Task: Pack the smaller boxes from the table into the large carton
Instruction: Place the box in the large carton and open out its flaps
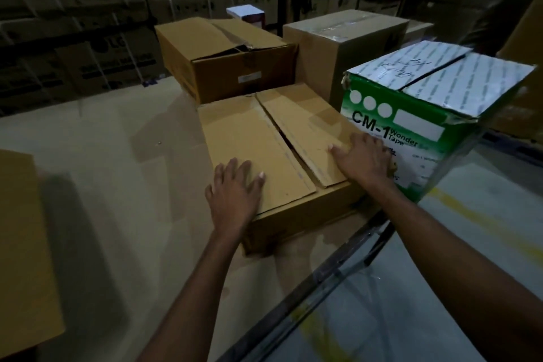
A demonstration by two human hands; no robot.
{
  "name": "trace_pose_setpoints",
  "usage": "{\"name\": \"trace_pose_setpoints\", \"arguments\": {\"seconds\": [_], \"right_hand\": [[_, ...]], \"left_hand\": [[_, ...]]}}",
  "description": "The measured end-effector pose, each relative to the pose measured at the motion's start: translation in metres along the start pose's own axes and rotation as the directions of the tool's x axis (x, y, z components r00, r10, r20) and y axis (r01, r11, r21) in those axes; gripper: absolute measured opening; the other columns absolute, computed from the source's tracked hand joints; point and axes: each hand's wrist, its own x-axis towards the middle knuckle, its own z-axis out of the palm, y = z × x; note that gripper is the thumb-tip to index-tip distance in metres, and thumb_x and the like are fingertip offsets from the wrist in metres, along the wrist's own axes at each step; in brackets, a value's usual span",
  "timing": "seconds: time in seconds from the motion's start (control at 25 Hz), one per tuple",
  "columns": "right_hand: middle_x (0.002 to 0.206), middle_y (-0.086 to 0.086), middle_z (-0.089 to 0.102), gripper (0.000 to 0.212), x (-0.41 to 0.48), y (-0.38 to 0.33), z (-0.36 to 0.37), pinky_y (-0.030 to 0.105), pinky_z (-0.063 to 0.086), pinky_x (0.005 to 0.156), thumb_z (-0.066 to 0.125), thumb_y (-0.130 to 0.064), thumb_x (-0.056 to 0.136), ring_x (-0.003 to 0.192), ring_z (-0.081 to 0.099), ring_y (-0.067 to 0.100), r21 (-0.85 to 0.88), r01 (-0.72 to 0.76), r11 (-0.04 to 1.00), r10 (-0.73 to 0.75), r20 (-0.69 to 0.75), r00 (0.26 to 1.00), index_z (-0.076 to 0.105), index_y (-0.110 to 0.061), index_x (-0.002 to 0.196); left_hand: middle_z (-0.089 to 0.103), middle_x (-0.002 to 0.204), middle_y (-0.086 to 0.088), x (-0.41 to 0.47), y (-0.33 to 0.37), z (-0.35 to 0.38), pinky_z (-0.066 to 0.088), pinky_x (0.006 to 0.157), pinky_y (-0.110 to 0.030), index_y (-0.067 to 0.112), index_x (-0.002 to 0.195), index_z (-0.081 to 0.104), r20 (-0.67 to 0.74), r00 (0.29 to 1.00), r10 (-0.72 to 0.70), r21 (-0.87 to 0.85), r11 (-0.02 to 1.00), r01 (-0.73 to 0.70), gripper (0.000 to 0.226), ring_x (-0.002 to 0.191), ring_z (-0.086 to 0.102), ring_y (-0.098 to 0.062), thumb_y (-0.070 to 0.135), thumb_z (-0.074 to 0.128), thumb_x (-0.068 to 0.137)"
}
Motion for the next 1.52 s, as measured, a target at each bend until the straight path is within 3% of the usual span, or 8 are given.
{"name": "trace_pose_setpoints", "arguments": {"seconds": [0.2, 0.28, 0.44, 0.6, 0.8, 1.08, 1.28, 1.52], "right_hand": [[0.149, 0.023, 0.046, 0.103, 0.008, -0.007, -0.017, 0.054, 0.031, 0.111, 0.061, -0.082, 0.076, 0.139, 0.038, 0.042, 0.058, -0.087, 0.995, 0.084, 0.05, 0.995, 0.044, -0.011, 0.149], [0.148, 0.025, 0.046, 0.106, 0.005, -0.015, -0.035, 0.055, 0.035, 0.108, 0.068, -0.082, 0.071, 0.138, 0.039, 0.042, 0.058, -0.094, 0.994, 0.092, 0.044, 0.995, 0.047, -0.008, 0.144], [0.15, 0.023, 0.042, 0.11, -0.002, -0.032, -0.066, 0.054, 0.037, 0.111, 0.078, -0.076, 0.065, 0.139, 0.038, 0.042, 0.029, -0.093, 0.995, 0.086, 0.176, 0.981, 0.045, -0.007, 0.144], [0.142, 0.015, 0.051, 0.104, -0.045, -0.056, -0.065, 0.043, 0.047, 0.1, 0.087, -0.056, 0.07, 0.133, 0.048, 0.034, 0.27, -0.067, 0.961, -0.035, 0.356, 0.934, 0.039, -0.005, 0.147], [0.11, 0.007, 0.068, 0.081, -0.127, -0.101, -0.091, 0.039, 0.055, 0.078, 0.083, -0.068, 0.066, 0.1, 0.064, 0.026, 0.324, 0.023, 0.946, -0.077, 0.155, 0.985, 0.063, -0.013, 0.122], [0.144, 0.008, 0.054, 0.095, -0.222, -0.153, -0.178, 0.047, 0.046, 0.096, 0.08, -0.065, 0.072, 0.127, 0.053, 0.029, 0.494, 0.164, 0.854, -0.084, -0.181, 0.98, 0.045, -0.022, 0.149], [0.142, 0.01, 0.057, 0.089, -0.251, -0.198, -0.18, 0.04, 0.048, 0.092, 0.083, -0.053, 0.076, 0.122, 0.056, 0.022, 0.725, 0.281, 0.629, -0.042, -0.329, 0.943, 0.045, -0.018, 0.148], [0.14, 0.003, 0.06, 0.091, -0.262, -0.279, -0.171, 0.039, 0.049, 0.102, 0.08, -0.063, 0.072, 0.125, 0.058, 0.023, 0.816, 0.389, 0.428, -0.131, -0.369, 0.92, 0.046, -0.023, 0.147]], "left_hand": [[0.003, 0.17, -0.001, -0.011, -0.004, -0.01, 0.031, 0.115, -0.052, 0.032, 0.158, 0.025, 0.042, 0.974, -0.221, -0.319, 0.921, 0.222, 0.083, 0.154, 0.012, -0.029, 0.068, 0.056, 0.09], [0.018, 0.167, -0.005, -0.015, -0.013, -0.02, 0.036, 0.114, -0.047, 0.029, 0.16, 0.016, 0.098, 0.945, -0.312, -0.515, 0.797, 0.317, 0.099, 0.149, 0.029, -0.031, 0.065, 0.069, 0.083], [0.033, 0.161, -0.002, -0.037, -0.053, -0.055, 0.04, 0.114, -0.044, 0.029, 0.158, 0.028, 0.11, 0.93, -0.351, -0.628, 0.701, 0.338, 0.102, 0.142, 0.039, -0.027, 0.06, 0.08, 0.075], [0.038, 0.158, -0.001, -0.076, -0.09, -0.092, 0.045, 0.108, -0.045, 0.034, 0.147, 0.048, 0.095, 0.941, -0.325, -0.621, 0.72, 0.311, 0.087, 0.138, 0.042, -0.025, 0.057, 0.084, 0.071], [0.05, 0.148, -0.001, -0.12, -0.129, -0.155, 0.05, 0.103, -0.044, 0.04, 0.128, 0.063, -0.016, 0.957, -0.29, -0.6, 0.768, 0.222, 0.073, 0.132, 0.049, -0.024, 0.066, 0.082, 0.062], [0.052, 0.137, 0.008, -0.159, -0.142, -0.258, 0.052, 0.08, -0.029, 0.04, 0.131, 0.059, -0.308, 0.943, -0.124, -0.583, 0.808, -0.084, 0.058, 0.119, 0.054, -0.02, 0.051, 0.081, 0.078], [0.048, 0.14, 0.007, -0.165, -0.149, -0.336, 0.055, 0.094, -0.039, 0.042, 0.135, 0.054, -0.556, 0.831, 0.019, -0.368, 0.891, -0.267, 0.066, 0.127, 0.047, -0.01, 0.056, 0.081, 0.076], [0.046, 0.153, -0.001, -0.182, -0.184, -0.421, 0.051, 0.105, -0.047, 0.042, 0.137, 0.054, -0.682, 0.73, 0.039, -0.184, 0.957, -0.223, 0.066, 0.135, 0.048, -0.018, 0.056, 0.079, 0.077]]}}
